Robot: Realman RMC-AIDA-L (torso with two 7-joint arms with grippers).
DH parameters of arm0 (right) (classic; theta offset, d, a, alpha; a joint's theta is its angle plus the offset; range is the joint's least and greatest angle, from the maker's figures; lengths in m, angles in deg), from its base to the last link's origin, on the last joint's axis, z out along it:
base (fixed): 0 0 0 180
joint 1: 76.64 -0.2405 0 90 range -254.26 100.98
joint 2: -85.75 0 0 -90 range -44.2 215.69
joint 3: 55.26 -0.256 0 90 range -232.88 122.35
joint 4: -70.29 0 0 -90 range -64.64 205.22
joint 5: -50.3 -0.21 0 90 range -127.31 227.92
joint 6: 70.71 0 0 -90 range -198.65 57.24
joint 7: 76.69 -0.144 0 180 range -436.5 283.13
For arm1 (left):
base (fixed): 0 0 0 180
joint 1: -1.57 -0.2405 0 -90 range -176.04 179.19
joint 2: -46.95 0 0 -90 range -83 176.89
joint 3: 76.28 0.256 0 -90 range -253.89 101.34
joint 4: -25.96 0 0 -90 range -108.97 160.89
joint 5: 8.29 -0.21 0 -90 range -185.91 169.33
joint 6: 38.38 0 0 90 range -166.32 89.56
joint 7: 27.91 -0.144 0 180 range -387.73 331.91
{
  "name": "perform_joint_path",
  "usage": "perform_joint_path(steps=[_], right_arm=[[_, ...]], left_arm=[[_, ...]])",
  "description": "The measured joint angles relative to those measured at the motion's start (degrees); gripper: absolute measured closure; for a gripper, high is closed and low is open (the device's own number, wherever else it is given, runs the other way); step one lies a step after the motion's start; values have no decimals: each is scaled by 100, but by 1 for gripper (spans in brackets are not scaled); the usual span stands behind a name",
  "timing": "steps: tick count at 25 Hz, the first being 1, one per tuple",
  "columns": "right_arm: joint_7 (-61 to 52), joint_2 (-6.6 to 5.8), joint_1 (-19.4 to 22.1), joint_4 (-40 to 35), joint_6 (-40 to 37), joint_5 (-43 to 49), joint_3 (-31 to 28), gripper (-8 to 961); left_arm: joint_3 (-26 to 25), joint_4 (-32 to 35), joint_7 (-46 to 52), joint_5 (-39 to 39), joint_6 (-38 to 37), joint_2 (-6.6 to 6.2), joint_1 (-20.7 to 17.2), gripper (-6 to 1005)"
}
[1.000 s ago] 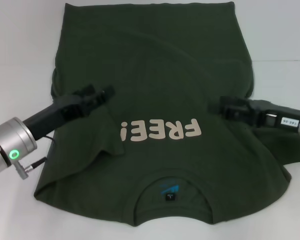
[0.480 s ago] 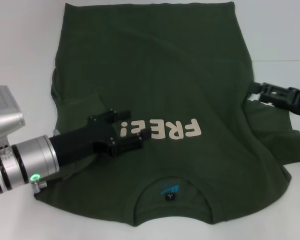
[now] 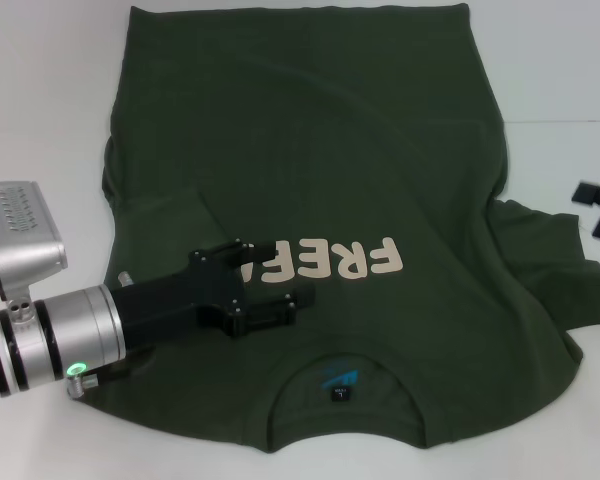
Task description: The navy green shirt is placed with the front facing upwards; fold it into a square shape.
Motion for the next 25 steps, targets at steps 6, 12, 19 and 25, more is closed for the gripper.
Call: perform_joint_path(steps=[6,12,19,25], right_arm=[[-735,-35,-33,-264,68,806,-3,113],[-1012,12,25,-558,32,1152,-31,115],[-894,65,136,-537,108,1157,-36,118],[-679,157,198,-522,246,1141,-47,121]], left_arm=[[11,-45,27,0,-10,0,-9,139],[-2,-75,38,0,-11,4,-66,139],[-21,-99,45,3,-13,14,-89,139],[-19,-146,48,4,-18,18,-97,140]])
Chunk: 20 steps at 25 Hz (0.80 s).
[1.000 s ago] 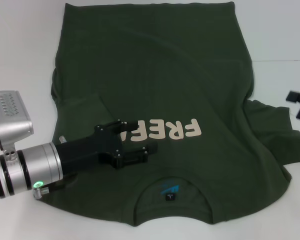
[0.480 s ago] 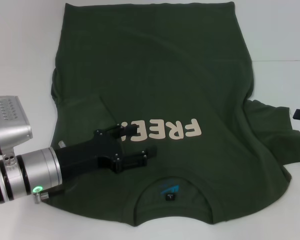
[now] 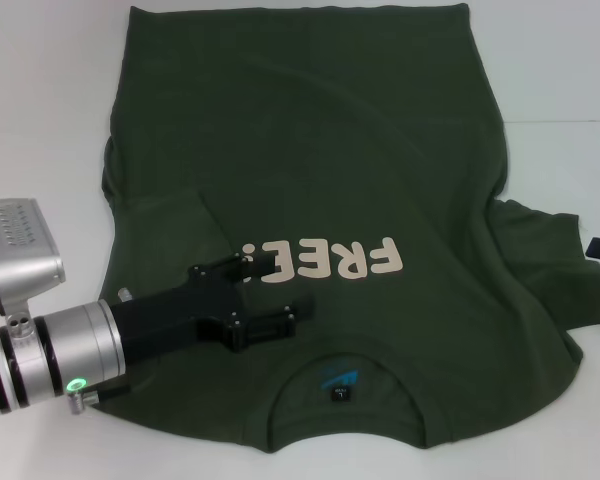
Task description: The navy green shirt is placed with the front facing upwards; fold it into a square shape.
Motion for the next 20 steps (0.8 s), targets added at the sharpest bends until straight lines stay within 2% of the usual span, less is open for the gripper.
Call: perform_joint_path(steps=[3,14,20], right_arm=[[99,58,2,29,60,-6,0,122],[366,110,-60,260,233,-42,-75,126],[472,120,-100,310,241,-103,-121,375]], left_arm=[[5,-3,1,0,-1,0,-7,140],[5,-4,3,0,3,9,-72,139],[3,-9,3,0,37,9,-82,139]])
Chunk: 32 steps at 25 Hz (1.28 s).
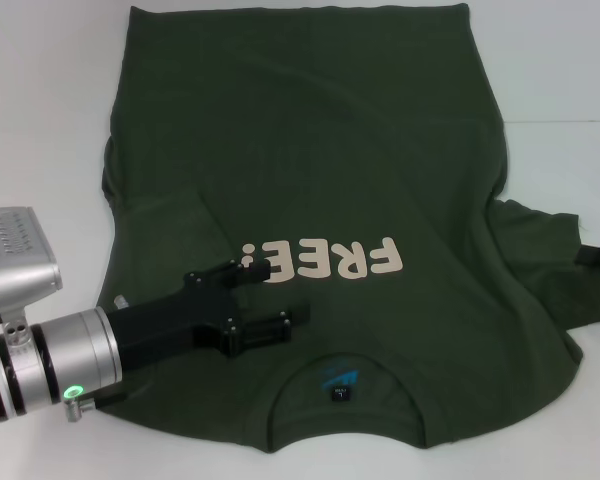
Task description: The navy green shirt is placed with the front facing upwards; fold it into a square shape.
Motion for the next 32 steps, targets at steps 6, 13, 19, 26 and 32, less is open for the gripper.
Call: perform_joint_path(steps=[6,13,19,26,32], right_arm=[[30,24,-8,75,56,-1,-14,509],[67,69,-5,81,138,-3,-54,743],[221,68,24,81,126,-3,-385,912],[495,34,-6,77,237,-7,-821,948],[573,-64,-127,-2,458,-11,-845,948]], left_arm=[[-1,-10,-12,0,3,0,-24,140],[-10,-13,-7,0,-14,0,-35,140],[-8,-13,-7,0,3,0,-33,139],[-8,-13,-3,15,14,0,-31,140],[-8,-13,0,43,18,0,-32,139]])
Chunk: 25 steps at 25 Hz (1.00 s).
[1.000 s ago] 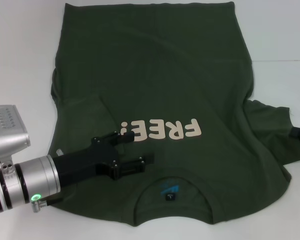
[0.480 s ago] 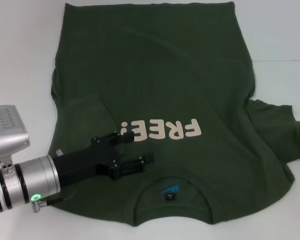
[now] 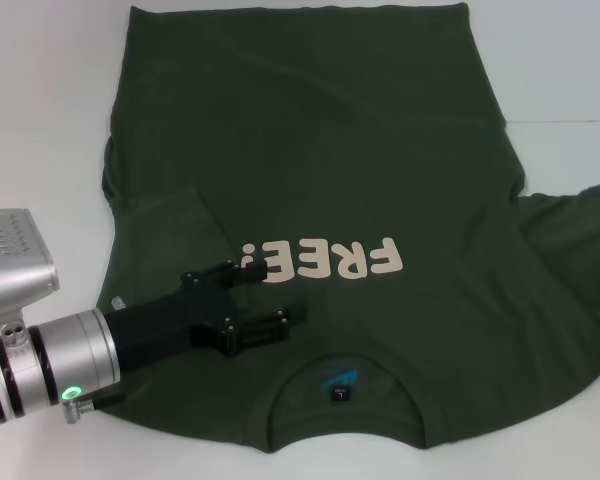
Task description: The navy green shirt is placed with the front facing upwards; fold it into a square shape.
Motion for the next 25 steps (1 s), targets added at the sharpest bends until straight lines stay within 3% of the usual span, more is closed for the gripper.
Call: perform_joint_path(steps=[17,25], right_arm=[[322,-114,-477,-18,351,0,66,918],[421,-123,-604,-9,-163,-79,70,890]], left_arm=[[-117,-123,0,27,33,0,-3,139],[-163,-123,0,28,51,0,15,140]])
